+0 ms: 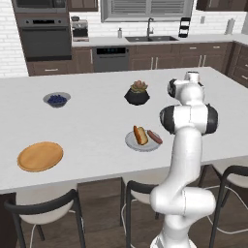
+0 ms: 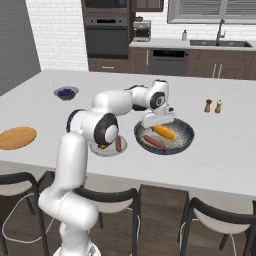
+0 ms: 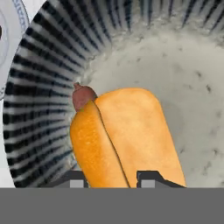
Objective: Place one bun and one sausage from the bowl on each plate.
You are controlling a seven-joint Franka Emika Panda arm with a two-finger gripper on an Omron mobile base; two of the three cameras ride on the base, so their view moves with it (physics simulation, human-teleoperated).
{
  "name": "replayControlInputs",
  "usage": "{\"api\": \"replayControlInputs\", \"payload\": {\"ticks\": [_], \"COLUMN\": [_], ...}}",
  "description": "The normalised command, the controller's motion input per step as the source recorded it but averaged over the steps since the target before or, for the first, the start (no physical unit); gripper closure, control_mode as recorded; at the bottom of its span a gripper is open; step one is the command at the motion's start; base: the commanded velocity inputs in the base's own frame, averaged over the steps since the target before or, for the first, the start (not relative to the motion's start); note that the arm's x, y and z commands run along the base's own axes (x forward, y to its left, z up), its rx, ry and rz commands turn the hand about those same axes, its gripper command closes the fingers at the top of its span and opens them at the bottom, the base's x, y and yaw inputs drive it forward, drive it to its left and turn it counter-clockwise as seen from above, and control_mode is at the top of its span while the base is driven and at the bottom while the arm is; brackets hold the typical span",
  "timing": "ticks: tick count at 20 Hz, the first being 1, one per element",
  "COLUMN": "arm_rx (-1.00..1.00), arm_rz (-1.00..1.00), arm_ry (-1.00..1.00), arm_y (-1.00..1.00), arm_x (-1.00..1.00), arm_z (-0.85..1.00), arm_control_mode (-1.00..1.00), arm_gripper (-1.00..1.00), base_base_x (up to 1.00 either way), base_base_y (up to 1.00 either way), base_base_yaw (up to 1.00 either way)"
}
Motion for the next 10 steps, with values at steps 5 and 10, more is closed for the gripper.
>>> {"api": "replayControlInputs", "payload": {"ticks": [5, 10], "arm_rx": [-0.15, -0.02], "arm_rz": [0.00, 0.00], "arm_ry": [-0.26, -0.23], "arm_y": [0.71, 0.80], "arm_x": [-1.00, -1.00], "arm_z": [0.61, 0.75], "arm_control_mode": [-1.00, -1.00], "arm_gripper": [1.00, 1.00], "base_base_x": [0.00, 0.00], "base_base_y": [0.00, 0.00], "base_base_yaw": [0.00, 0.00]}}
